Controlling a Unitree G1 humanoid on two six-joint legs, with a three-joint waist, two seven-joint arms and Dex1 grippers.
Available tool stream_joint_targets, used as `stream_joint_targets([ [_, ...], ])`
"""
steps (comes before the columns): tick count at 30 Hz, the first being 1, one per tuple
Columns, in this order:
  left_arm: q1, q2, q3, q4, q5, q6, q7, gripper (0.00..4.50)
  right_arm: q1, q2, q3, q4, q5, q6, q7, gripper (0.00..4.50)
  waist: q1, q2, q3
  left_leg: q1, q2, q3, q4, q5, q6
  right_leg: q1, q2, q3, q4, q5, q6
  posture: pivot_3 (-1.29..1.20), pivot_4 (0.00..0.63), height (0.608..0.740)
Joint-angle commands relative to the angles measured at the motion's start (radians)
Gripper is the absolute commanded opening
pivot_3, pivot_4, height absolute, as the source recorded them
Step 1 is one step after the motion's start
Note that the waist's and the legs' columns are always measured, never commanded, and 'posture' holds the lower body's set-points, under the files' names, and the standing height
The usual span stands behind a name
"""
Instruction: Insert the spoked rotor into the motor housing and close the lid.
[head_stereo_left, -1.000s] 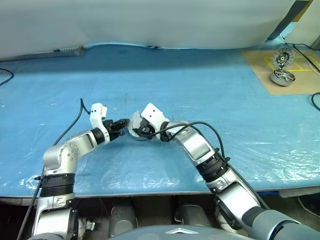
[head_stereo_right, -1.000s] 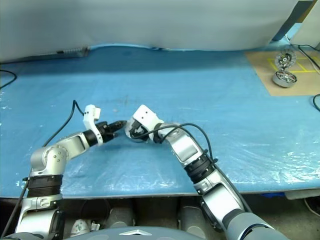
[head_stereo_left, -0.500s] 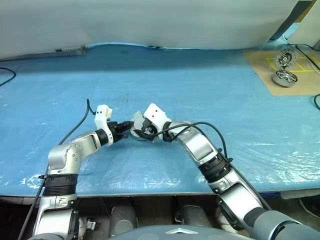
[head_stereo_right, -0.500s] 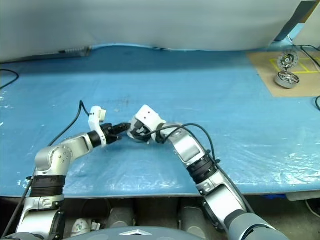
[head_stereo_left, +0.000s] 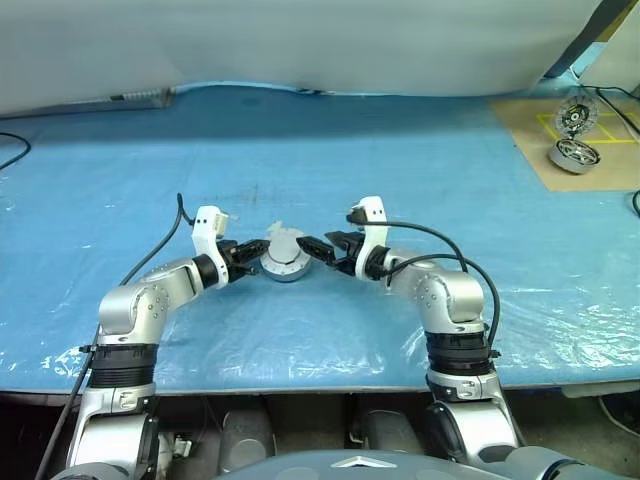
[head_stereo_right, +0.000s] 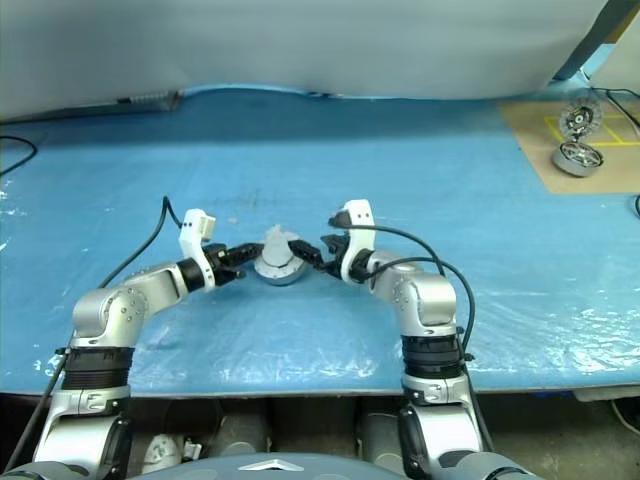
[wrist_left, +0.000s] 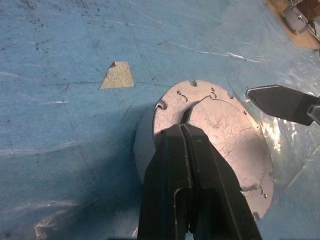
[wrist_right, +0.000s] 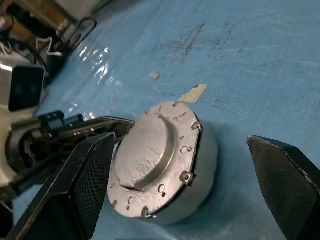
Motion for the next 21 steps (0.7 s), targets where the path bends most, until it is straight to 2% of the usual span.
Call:
stream_joint_targets([
  [1, 0.012, -0.005, -0.032, 0.008, 0.017, 0.009, -0.004, 0.00, -0.026, 0.046, -0.080, 0.006, 0.091, 0.092, -0.050, 4.49, 0.001, 0.000, 0.000, 0.000, 0.000, 0.000, 0.000, 0.000, 0.000, 0.000, 0.000, 0.000, 0.000, 0.000, 0.000, 0.00, 0.150, 0.740],
  [11, 0.024, -0.018, -0.027, -0.003, 0.024, 0.008, 0.001, 0.00, -0.054, 0.119, -0.143, 0.130, 0.173, 0.198, -0.127, 4.49, 0.004, 0.003, 0.002, 0.000, -0.001, 0.000, -0.002, 0.000, 0.000, 0.000, -0.001, 0.000, -0.001, -0.001, 0.001, 0.00, 0.150, 0.740],
  [15, 0.026, -0.024, -0.027, -0.004, 0.026, 0.007, 0.003, 0.00, -0.083, 0.179, -0.288, 0.194, 0.268, 0.263, -0.193, 4.49, 0.011, 0.003, 0.001, 0.000, -0.001, 0.000, -0.003, 0.000, 0.000, 0.000, -0.001, 0.000, -0.001, -0.001, 0.002, 0.00, 0.150, 0.740],
  [18, 0.027, -0.026, -0.026, -0.004, 0.028, 0.006, 0.004, 0.00, -0.106, 0.190, -0.377, 0.243, 0.340, 0.319, -0.241, 3.84, 0.016, 0.003, 0.001, 0.001, -0.002, 0.000, -0.004, 0.000, 0.000, 0.000, -0.001, 0.000, -0.001, -0.001, 0.002, 0.00, 0.150, 0.740],
  [21, 0.027, -0.027, -0.025, 0.000, 0.031, 0.004, 0.004, 0.00, -0.111, 0.191, -0.398, 0.249, 0.392, 0.372, -0.262, 2.82, 0.016, 0.003, 0.002, 0.000, -0.002, 0.000, -0.005, 0.000, -0.001, 0.000, -0.001, 0.000, -0.001, -0.001, 0.002, 0.00, 0.150, 0.740],
])
